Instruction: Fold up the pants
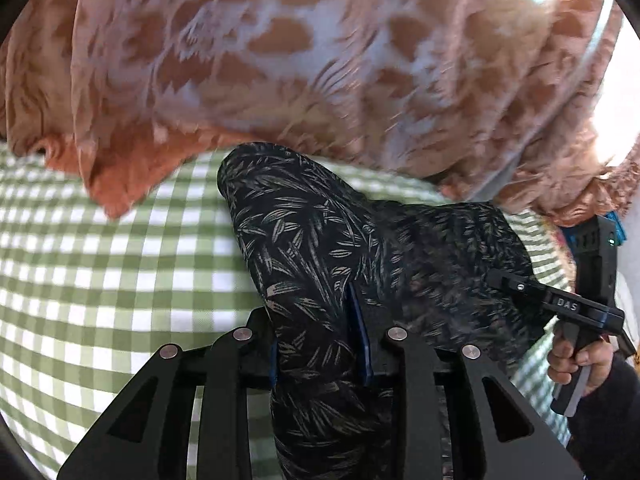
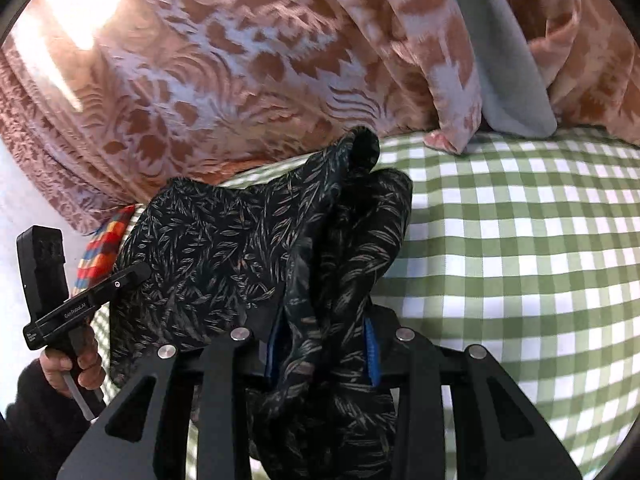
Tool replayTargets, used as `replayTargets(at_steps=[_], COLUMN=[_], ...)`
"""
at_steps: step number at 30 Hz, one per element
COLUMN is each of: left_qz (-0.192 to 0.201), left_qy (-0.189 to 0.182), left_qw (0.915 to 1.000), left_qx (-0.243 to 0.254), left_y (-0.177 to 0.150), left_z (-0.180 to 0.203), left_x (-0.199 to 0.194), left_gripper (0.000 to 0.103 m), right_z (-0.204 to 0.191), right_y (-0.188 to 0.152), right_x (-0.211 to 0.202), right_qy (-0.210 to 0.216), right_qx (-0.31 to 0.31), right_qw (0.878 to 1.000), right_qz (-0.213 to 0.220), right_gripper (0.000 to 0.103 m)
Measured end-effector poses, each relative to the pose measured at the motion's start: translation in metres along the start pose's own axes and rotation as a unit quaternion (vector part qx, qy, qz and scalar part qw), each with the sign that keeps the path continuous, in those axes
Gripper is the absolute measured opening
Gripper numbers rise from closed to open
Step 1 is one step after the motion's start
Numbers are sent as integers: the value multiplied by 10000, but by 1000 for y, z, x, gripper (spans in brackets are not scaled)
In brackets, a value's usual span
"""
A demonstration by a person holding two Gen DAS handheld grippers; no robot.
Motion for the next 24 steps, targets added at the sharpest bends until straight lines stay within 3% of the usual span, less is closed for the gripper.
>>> replayTargets(at_steps=[2,5,9,14,24], left_qz=[-200,-60,-6,259,471], left_qy=[133,139,517,1109,1391], left_qw=[9996,9995,9982,9935,9890], left_qx=[-138,-279,-294,-17,189], left_y=[-14,-21,-17,-22,-40], left_z=[-13,-18,-15,-4,9], left_x=[16,15,6,-24,-50], left_gripper=[33,38,43,43,43], right_z=[16,26,29,20,-11], right_y=[-12,-23,-24,-19,-18], right_x=[15,21,20,10,-38], right_qy=[-40,97,75,-324,-989], right_qx=[172,270,300,33,-591], right_qw=[9997,9995,9995,9994,9921], right_qz=[-165,-96,-87,-109,502], right_gripper=[34,38,39,52,55])
Point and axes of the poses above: each gripper's, at about its wrist camera, not at the fingertips, and x roughly the way its jaws point, z to its right, y to its top, the point moved 6 cm from there along x, roughly the way its jaws point, and after that the axes turned 3 degrees about z, right-handed, at the moved point
